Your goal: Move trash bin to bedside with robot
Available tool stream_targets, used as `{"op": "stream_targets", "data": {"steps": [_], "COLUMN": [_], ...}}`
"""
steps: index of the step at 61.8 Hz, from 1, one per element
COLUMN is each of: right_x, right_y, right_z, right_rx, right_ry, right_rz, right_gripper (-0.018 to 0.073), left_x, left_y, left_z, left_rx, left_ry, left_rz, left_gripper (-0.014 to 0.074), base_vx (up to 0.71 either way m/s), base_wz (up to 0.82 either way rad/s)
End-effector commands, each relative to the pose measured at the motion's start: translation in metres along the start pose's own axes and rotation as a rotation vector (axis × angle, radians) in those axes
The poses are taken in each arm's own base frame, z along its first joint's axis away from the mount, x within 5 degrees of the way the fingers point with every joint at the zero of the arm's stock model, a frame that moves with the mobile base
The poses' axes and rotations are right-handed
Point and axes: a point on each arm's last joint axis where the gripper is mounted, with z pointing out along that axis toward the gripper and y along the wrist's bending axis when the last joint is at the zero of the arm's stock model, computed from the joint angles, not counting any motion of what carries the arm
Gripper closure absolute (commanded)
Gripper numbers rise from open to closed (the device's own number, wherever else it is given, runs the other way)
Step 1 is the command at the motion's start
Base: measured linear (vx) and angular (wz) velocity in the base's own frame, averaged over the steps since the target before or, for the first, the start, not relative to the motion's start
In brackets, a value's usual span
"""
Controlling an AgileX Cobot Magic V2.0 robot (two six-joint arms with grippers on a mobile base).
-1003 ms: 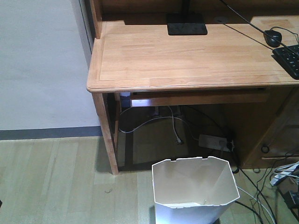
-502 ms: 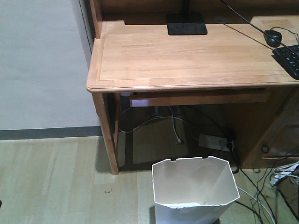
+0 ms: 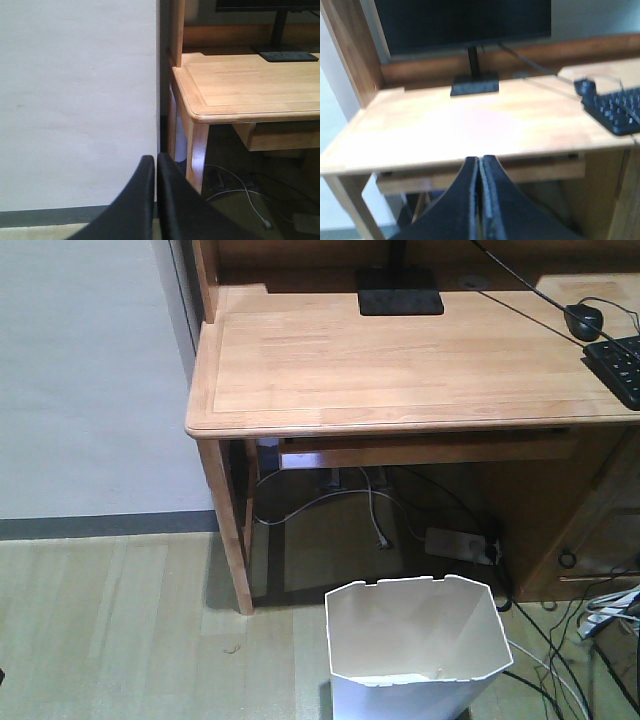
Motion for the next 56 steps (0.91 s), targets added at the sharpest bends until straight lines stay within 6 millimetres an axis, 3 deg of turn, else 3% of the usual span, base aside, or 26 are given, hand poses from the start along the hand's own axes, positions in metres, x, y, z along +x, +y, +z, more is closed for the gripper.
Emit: {"op": "stream_targets", "data": {"steps": [1,9,18,40,56], "right_x": [-0.0143,-0.0124,-0.0111,-0.011,-0.012], "right_y": [0.0007,0.0003,0.0001,0.0002,0.0002], "right_z": [0.0037,0.0083,0.0117,0.0117,0.0117], "right_rx": [0.001,0.005,0.007,0.006,0.006], "right_ry": [-0.054,-0.026,-0.006,-0.006,-0.016], "right_rz": [0.004,-0.032,-0.07,-0.066,-0.064], "right_gripper": [0.0568,0.0553,0.0473,0.012,0.009], "left_x": [-0.0009,-0.0009,-0.0009,-0.0009,-0.0009], "left_y": [0.0001,0.0001,0.0001,0.0001,0.0001], "left_z": [0.0004,0.0004,0.0004,0.0004,0.0004], "left_rx": [0.001,0.001,0.001,0.001,0.001], "left_ry": [-0.067,-0.067,-0.067,-0.067,-0.067], "left_rz": [-0.008,-0.008,-0.008,-0.008,-0.008], "left_gripper": [0.0602,0.0602,0.0602,0.0602,0.0602], "base_vx": [0.0,0.0,0.0,0.0,0.0], "base_wz": [0.0,0.0,0.0,0.0,0.0]}}
